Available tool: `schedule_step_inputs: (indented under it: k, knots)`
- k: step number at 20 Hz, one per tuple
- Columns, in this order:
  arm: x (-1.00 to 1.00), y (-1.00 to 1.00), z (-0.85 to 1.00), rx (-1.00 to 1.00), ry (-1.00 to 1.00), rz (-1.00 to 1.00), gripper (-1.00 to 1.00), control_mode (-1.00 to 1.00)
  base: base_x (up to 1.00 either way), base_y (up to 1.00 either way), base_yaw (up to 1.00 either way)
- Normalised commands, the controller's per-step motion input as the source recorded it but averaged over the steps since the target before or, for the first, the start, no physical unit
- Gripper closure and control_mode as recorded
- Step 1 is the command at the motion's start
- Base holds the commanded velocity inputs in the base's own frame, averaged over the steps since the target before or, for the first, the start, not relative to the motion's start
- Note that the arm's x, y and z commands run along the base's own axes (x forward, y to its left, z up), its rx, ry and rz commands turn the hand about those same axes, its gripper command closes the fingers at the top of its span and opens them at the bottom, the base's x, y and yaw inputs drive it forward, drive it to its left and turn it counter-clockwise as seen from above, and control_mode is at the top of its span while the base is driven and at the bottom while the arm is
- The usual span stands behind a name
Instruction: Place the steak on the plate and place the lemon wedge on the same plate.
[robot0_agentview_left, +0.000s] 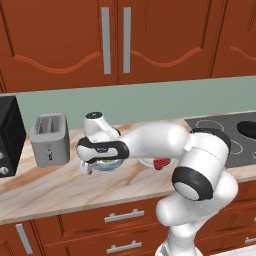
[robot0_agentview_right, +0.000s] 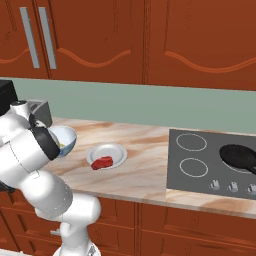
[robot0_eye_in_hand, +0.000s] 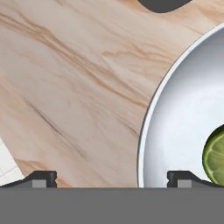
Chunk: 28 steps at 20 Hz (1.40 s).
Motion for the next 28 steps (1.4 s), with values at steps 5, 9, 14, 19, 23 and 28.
schedule_step_inputs:
  k: [5,9,14,19,23,28]
  knots:
    - [0.21,-0.01,-0.10,-0.04,0.00,0.00,-1.00,-1.00,0.00,0.00,0.00]
    - [0.24,0.00,-0.09,-0.03,0.00,0.00,-1.00,-1.00,0.00,0.00,0.00]
    - [0.14,0.00,-0.14,0.00,0.00,0.00,-1.00,-1.00,0.00,0.00,0.00]
    - [0.04,0.03,-0.11,0.00,0.00,-0.01,-1.00,-1.00,0.00,0.00,0.00]
    - [0.00,0.04,-0.03,0.00,0.00,-0.01,1.00,-1.00,0.00,0.00,0.00]
    - [-0.03,0.00,-0.05,0.00,0.00,-0.07,1.00,-1.00,0.00,0.00,0.00]
